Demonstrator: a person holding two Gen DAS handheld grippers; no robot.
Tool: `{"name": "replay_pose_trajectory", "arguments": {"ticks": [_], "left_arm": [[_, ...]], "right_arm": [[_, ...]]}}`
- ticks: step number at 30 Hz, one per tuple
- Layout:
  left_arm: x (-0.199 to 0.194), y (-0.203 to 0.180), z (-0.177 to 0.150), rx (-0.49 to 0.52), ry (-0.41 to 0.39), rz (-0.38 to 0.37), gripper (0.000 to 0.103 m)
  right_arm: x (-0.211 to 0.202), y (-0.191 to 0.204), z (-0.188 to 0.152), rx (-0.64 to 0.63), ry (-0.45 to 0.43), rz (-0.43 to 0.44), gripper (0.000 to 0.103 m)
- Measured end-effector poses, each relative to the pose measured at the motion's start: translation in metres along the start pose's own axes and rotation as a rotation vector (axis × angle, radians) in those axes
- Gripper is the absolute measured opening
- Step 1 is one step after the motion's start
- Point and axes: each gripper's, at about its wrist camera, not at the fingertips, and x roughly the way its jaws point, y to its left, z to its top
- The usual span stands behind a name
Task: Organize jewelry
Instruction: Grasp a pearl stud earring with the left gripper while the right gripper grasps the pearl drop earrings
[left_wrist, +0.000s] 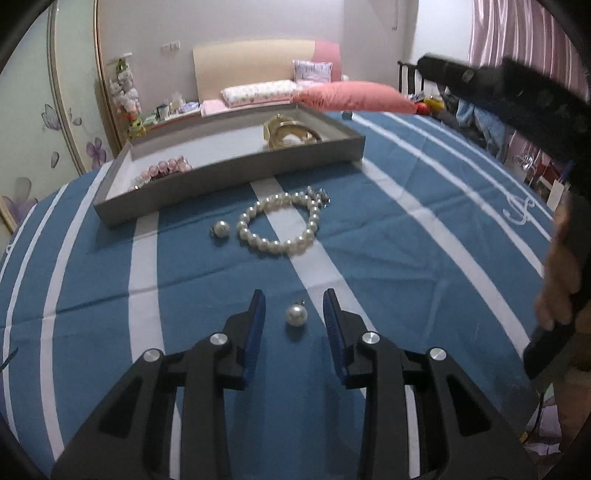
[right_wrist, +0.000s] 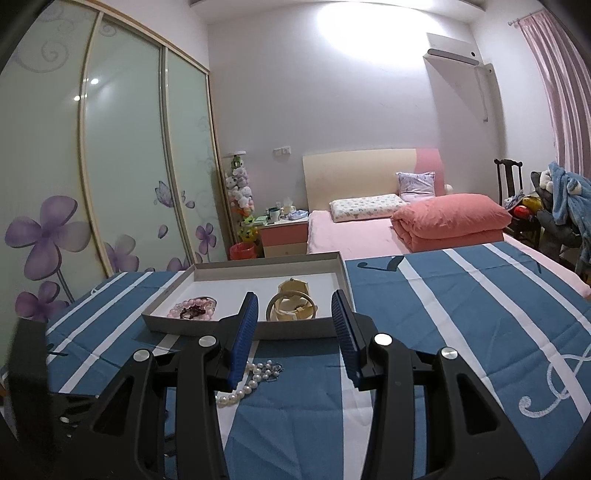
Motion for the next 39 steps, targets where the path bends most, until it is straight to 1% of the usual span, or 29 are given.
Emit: {"name": "replay_pose_trajectory", "arguments": {"ticks": [4,6,11,16,18,21,25,28,32,35,37,39], "left_arm": [[0.007,-0.004,-0.001,0.016,0.038,-0.003,0.033],[0.013,-0.004,0.001,0.011,0.062,0.001,0.028],[0.016,-0.001,0.005,-0.008,0.059,0.01,0.014],[0.015,0.004,0.005,-0.02,0.059,0.007,0.014],[0.015,0.014,0.006,-0.036,0.058,0.028,0.014],[0.015,0.039,0.006,-0.082,0.059,0.086,0.014],[0.016,0.09,0.009,-0.186,0.061,0.184,0.014],[0.015,0.116,0.009,-0.247,0.059,0.217,0.014],[0.013,0.137,0.01,-0.298,0.054,0.225,0.014],[0.011,0.141,0.011,-0.305,0.052,0.222,0.014],[0.012,0.144,0.011,-0.306,0.052,0.222,0.014],[0.012,0.143,0.011,-0.31,0.051,0.217,0.014]], "right_arm": [[-0.002,-0.002,-0.003,0.001,-0.001,0.0,0.043],[-0.004,-0.003,-0.005,0.004,0.001,0.004,0.043],[-0.005,-0.003,-0.007,0.005,0.007,0.012,0.043],[-0.003,-0.002,-0.01,0.002,0.028,0.02,0.043],[-0.001,-0.001,-0.01,0.001,0.043,0.027,0.043],[0.004,-0.001,-0.012,-0.007,0.074,0.032,0.043],[0.013,0.001,-0.018,-0.017,0.126,0.038,0.043],[0.021,0.006,-0.022,-0.027,0.17,0.048,0.043],[0.032,0.013,-0.027,-0.054,0.243,0.061,0.043],[0.044,0.019,-0.033,-0.077,0.305,0.062,0.042],[0.053,0.021,-0.037,-0.087,0.352,0.055,0.038],[0.063,0.019,-0.04,-0.086,0.398,0.042,0.036]]}}
